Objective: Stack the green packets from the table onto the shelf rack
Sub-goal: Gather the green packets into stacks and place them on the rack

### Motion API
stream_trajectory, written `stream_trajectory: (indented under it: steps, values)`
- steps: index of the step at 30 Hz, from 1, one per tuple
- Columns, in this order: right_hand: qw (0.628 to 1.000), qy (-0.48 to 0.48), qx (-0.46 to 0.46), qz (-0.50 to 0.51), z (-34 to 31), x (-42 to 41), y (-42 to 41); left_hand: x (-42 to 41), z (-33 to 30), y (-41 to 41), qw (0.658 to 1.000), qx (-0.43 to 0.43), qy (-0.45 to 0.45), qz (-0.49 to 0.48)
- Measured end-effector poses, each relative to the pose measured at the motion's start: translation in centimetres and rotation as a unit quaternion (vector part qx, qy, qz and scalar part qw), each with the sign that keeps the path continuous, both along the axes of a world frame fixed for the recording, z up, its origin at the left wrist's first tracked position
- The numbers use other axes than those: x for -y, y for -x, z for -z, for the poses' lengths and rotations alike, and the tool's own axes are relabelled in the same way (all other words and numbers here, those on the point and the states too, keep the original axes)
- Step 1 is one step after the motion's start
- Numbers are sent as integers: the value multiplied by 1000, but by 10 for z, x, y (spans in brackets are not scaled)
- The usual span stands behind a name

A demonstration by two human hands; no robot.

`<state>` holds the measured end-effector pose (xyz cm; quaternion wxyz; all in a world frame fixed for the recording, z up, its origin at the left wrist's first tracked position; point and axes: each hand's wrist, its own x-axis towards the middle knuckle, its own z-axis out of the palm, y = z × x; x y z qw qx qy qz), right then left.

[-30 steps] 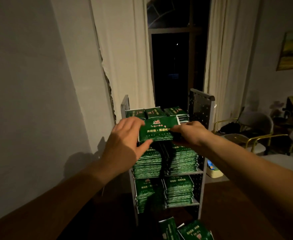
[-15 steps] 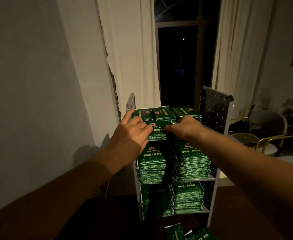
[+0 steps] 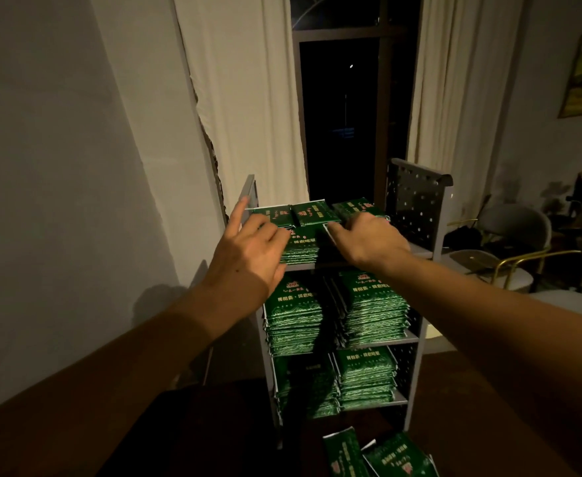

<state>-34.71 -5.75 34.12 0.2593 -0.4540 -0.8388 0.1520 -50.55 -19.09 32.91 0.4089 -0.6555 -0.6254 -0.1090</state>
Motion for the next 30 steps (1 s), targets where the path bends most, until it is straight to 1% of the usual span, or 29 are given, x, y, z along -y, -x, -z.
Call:
stream_trajectory:
  steps: [2, 3, 5, 6, 8, 11, 16, 18, 20, 22, 25, 30]
  values:
    - [999, -12, -48, -21, 0, 2, -11, 3, 4, -3, 999, 11, -14, 29]
    - [995, 6, -79, -55, -2, 4, -15, 4, 4, -6, 999, 18, -19, 47]
    - [979, 78, -131, -133, -2, 10, -24, 9, 4, -20, 995, 60, -2, 83]
    - [970, 113, -143, -162, -1, 14, -27, 12, 5, -28, 991, 95, 22, 97]
    - [960, 155, -140, -187, 5, 21, -37, 16, 9, -44, 976, 166, 96, 99]
    - [958, 187, -126, -176, 20, 32, -55, 15, 27, -59, 949, 238, 185, 93]
    - [958, 250, -60, -129, 65, 46, -95, 18, 82, -82, 903, 318, 273, 94]
    - [958, 264, -33, -107, 93, 48, -110, 20, 110, -96, 884, 335, 310, 99]
    - [957, 275, -4, -94, 118, 51, -124, 22, 135, -109, 873, 345, 332, 89]
    - [948, 300, 30, -97, 143, 53, -136, 21, 162, -121, 854, 372, 355, 85]
    - [935, 315, 119, -112, 181, 55, -152, 22, 201, -138, 815, 410, 400, 88]
    - [889, 383, 212, -133, 255, 65, -181, 35, 267, -165, 780, 431, 446, 81]
